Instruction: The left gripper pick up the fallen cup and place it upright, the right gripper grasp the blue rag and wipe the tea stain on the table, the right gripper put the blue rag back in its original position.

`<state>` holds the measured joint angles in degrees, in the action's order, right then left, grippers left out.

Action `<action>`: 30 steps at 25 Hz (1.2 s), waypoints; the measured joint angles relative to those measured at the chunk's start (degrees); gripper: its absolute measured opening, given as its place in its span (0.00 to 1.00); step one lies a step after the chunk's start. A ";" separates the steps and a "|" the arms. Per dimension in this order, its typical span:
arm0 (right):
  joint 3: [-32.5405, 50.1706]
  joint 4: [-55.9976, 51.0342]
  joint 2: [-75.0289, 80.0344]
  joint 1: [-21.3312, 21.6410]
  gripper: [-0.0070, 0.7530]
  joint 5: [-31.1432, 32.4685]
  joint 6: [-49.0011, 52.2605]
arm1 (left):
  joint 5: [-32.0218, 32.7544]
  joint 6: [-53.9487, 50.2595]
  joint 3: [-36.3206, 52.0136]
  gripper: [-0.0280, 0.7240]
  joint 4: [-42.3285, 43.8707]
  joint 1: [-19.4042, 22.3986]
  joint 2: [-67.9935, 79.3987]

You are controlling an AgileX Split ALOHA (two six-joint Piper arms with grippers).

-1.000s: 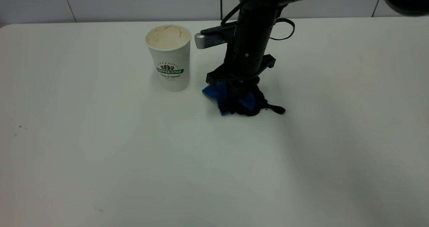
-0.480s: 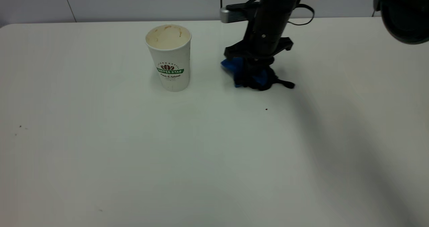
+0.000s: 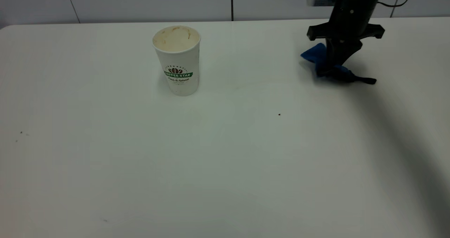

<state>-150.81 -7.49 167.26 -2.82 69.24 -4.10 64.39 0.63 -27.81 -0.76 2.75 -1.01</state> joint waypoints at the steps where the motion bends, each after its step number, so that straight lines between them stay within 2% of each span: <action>1: -0.43 0.51 0.00 0.83 0.09 0.07 0.07 | 0.00 0.00 0.00 0.74 0.00 0.00 0.00; 5: -0.66 3.40 0.00 2.82 0.12 0.49 0.08 | 0.00 0.00 0.00 0.74 0.00 0.00 0.00; 8: -0.66 4.77 0.00 2.98 0.21 0.56 0.08 | 0.00 0.00 0.00 0.74 0.00 0.00 0.00; 10: -0.66 4.82 0.00 2.92 0.32 0.56 0.08 | 0.00 0.00 0.00 0.74 0.00 0.00 0.00; 16: -0.66 3.37 0.00 2.92 0.77 0.61 0.01 | 0.00 0.00 0.00 0.74 0.00 0.00 0.00; 19: -0.66 1.22 -0.62 2.92 0.92 0.60 -0.11 | 0.00 0.00 0.00 0.74 0.00 0.00 0.00; 24: 2.66 -2.29 -7.33 2.58 0.96 0.75 -0.11 | 0.00 0.05 0.00 0.74 0.00 0.00 0.00; 30: 15.37 -1.92 -24.55 -0.08 0.96 0.70 -0.65 | 0.00 0.05 0.00 0.74 0.00 0.00 0.00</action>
<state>-135.44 -9.41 142.71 -2.90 69.94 -4.75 64.39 0.69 -27.81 -0.76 2.75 -1.01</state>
